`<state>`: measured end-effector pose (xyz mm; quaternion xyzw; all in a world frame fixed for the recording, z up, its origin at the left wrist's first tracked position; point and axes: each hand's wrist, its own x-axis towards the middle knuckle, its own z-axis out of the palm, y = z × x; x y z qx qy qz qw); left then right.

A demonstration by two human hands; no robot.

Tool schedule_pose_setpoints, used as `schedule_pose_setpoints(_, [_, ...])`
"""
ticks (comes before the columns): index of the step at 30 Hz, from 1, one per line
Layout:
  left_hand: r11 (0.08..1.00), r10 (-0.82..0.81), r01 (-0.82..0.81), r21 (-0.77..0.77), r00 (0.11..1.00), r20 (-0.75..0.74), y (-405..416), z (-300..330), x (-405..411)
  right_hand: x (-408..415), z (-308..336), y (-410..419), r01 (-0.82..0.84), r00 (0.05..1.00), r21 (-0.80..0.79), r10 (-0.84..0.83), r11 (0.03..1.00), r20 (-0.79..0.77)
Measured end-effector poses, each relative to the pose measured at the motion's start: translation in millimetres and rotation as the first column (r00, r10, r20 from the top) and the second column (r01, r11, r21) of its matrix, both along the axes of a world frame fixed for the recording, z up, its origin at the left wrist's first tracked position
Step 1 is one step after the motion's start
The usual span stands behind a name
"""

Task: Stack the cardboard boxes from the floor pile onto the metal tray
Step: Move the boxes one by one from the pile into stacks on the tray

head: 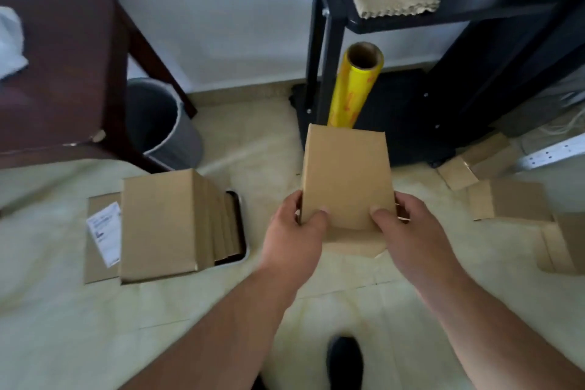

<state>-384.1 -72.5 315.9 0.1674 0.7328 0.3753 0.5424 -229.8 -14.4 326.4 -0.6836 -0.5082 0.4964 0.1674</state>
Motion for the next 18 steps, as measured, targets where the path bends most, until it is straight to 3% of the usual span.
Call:
schedule_pose_setpoints(11, [0.977,0.211,-0.201,0.077,0.964,-0.163,-103.8,92.1,-133.1,-136.0,88.5,-67.1,-0.29,0.957,0.128,0.289,0.948,0.031])
schedule_pose_setpoints(18, [0.91,0.409,-0.379,0.166,0.886,-0.218,-178.1,94.6,-251.3,-260.7,91.1,-134.3,-0.475,0.872,0.211,0.489,0.854,-0.016])
